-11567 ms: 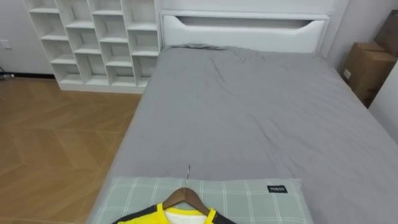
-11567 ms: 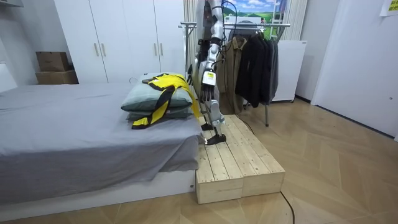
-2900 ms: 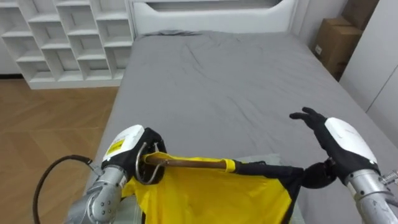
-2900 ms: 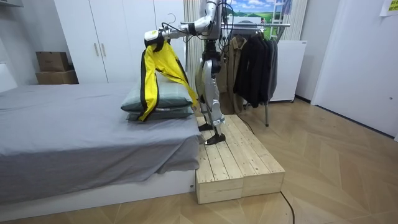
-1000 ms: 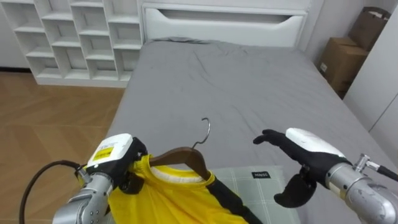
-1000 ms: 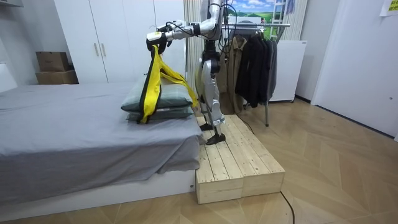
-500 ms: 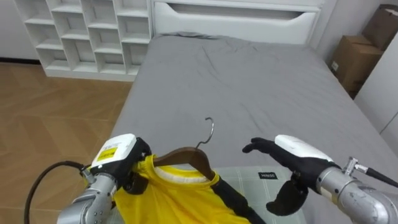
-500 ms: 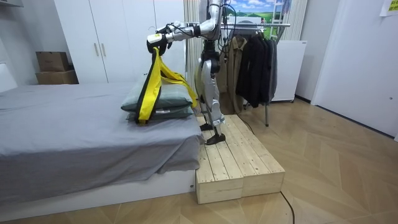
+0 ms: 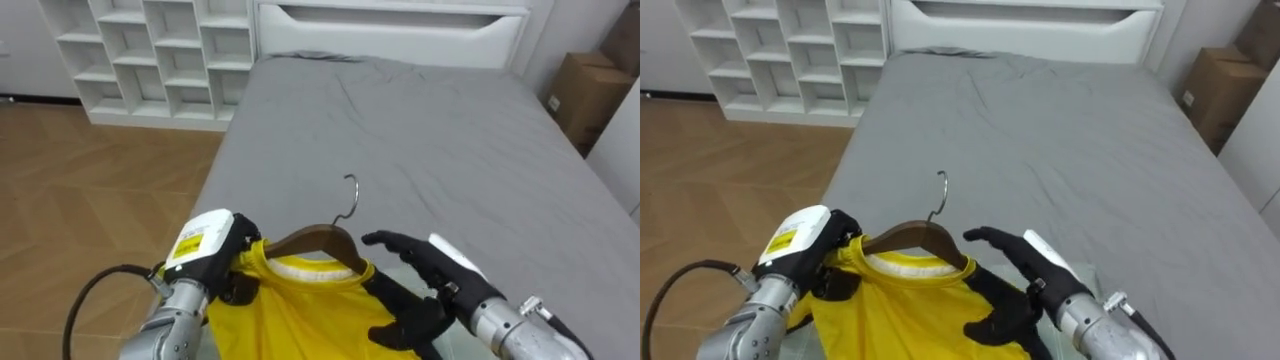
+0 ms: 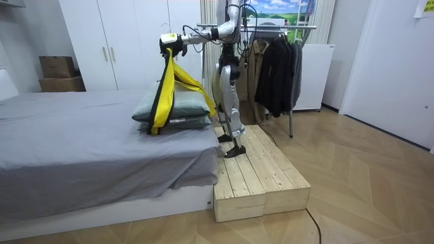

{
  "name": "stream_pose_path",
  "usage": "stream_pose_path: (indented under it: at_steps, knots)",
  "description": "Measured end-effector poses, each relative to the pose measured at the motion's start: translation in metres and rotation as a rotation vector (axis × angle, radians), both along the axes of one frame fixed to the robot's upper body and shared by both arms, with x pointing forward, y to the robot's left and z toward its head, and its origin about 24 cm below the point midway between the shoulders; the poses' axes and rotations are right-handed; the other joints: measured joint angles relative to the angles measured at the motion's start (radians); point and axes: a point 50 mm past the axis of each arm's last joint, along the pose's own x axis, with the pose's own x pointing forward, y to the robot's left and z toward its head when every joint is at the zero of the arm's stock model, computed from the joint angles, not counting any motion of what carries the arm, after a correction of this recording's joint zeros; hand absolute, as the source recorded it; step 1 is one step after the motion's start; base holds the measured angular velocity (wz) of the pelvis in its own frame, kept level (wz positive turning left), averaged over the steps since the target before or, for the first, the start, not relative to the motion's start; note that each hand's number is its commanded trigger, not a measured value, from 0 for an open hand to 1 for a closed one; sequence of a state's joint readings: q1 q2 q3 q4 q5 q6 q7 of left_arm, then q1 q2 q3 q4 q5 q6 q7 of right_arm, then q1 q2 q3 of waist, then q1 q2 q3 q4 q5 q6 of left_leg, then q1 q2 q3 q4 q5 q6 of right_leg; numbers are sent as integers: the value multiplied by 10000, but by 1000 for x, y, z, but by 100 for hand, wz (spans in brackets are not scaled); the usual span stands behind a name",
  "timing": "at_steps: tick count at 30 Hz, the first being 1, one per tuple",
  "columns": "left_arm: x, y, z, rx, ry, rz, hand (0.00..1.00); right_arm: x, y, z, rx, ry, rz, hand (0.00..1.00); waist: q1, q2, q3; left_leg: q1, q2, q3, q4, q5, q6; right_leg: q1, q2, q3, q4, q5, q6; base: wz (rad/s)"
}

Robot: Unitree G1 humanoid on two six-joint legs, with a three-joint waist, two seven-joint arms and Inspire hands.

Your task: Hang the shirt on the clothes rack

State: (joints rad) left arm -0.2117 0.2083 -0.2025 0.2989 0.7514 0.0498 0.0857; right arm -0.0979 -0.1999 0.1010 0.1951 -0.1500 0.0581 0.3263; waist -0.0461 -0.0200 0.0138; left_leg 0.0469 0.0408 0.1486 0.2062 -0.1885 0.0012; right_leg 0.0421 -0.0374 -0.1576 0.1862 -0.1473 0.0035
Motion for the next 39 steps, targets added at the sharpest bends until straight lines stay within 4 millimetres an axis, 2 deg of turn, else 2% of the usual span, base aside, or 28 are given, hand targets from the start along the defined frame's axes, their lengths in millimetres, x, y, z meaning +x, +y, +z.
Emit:
stream_pose_path:
  at_steps: [3, 10, 19, 33, 39]
  knots:
    - [0, -9, 2, -312, -288, -48, 100, 1, 5, 1, 406, -242, -288, 0, 15, 152, -50, 20, 0, -31, -10, 0, -1, 33, -1, -41, -10, 0, 0, 2]
    - [-2, -19, 2, -257, -421, -354, 100, 15, 15, -2, 1776, -298, -1237, 0, 5, 305, -40, 202, -11, -152, -18, 0, -1, 256, -17, -131, -14, 1, 0, 4]
    - [-2, -26, 8, -67, -868, -567, 100, 22, 19, -9, 2121, -144, -1887, 0, 9, 322, -34, 208, -21, -294, -7, 7, -10, 416, -30, -375, -126, 10, -8, 7]
    - [-3, -30, 12, 101, -1078, -792, 100, 22, 13, -14, 2123, -83, -2356, 0, 27, 333, -30, 220, -24, -277, -30, 7, -11, 421, -27, -365, -186, 11, -6, 0]
    - [-4, -34, 12, 273, -1165, -884, 100, 22, 13, -17, 1530, -69, -2218, 0, 19, 330, -29, 217, -29, -275, -25, 6, -11, 418, -28, -343, -169, 11, -5, 0]
